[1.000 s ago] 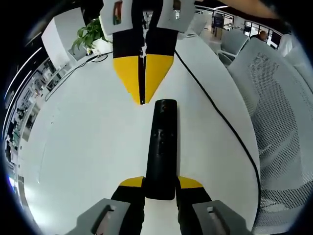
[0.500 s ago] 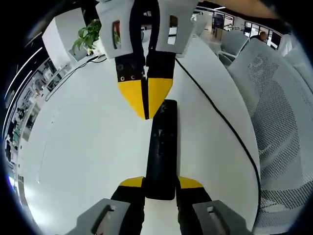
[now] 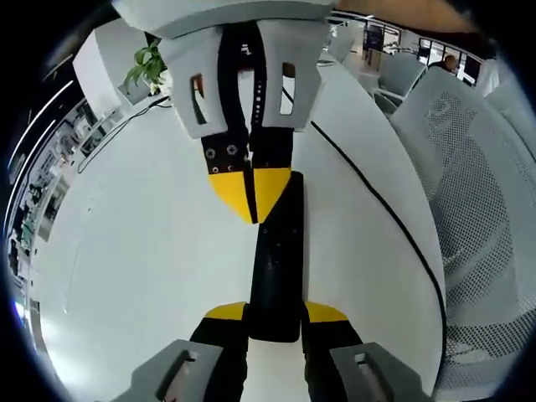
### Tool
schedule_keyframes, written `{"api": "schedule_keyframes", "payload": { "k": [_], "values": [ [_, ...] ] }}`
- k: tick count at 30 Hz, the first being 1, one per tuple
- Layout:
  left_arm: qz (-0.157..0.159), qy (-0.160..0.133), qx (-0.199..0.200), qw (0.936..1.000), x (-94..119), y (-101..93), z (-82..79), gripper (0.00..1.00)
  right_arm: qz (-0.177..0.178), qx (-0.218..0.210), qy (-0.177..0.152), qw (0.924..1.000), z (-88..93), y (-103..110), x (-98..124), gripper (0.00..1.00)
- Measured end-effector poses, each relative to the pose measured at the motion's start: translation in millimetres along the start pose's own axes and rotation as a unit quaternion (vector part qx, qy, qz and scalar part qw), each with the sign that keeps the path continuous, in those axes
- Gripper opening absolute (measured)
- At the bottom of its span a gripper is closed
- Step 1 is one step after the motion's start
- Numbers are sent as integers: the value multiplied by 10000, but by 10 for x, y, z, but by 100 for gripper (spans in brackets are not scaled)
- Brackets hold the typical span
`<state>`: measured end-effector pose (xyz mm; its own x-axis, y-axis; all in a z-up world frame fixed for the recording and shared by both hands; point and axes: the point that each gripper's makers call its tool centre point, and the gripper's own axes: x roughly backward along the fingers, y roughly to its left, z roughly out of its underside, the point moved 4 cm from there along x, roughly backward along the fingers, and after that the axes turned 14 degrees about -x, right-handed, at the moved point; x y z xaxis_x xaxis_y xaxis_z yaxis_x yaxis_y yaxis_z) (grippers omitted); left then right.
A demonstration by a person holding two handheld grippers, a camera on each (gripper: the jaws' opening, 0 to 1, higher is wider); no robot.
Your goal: Press the specified remote control buttons in sequence, fully releasing each button before pressing the next.
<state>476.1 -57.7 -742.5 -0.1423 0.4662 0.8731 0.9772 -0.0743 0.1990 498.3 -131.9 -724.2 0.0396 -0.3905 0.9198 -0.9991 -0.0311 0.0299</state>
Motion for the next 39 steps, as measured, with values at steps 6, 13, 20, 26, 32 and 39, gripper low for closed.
{"api": "schedule_keyframes", "payload": {
  "k": [6,13,20,26,32,39],
  "values": [
    [1,-7,2,10000,0,0,1,24,-52,-34,3,10000,8,-10,-27,0],
    [1,-7,3,10000,0,1,1,24,-132,-18,18,9999,0,8,-72,0],
    [-9,-28,13,10000,-2,4,2,24,-162,11,50,9999,10,15,-93,0],
    [-13,-45,24,10000,-4,-1,0,24,-182,22,60,9998,26,21,-105,0],
    [-4,-53,33,10000,-6,-3,-3,24,-203,54,106,9997,28,25,-109,0],
    [-6,-33,38,10000,-4,-4,-2,23,-223,119,190,9995,21,28,-116,0]
  ]
}}
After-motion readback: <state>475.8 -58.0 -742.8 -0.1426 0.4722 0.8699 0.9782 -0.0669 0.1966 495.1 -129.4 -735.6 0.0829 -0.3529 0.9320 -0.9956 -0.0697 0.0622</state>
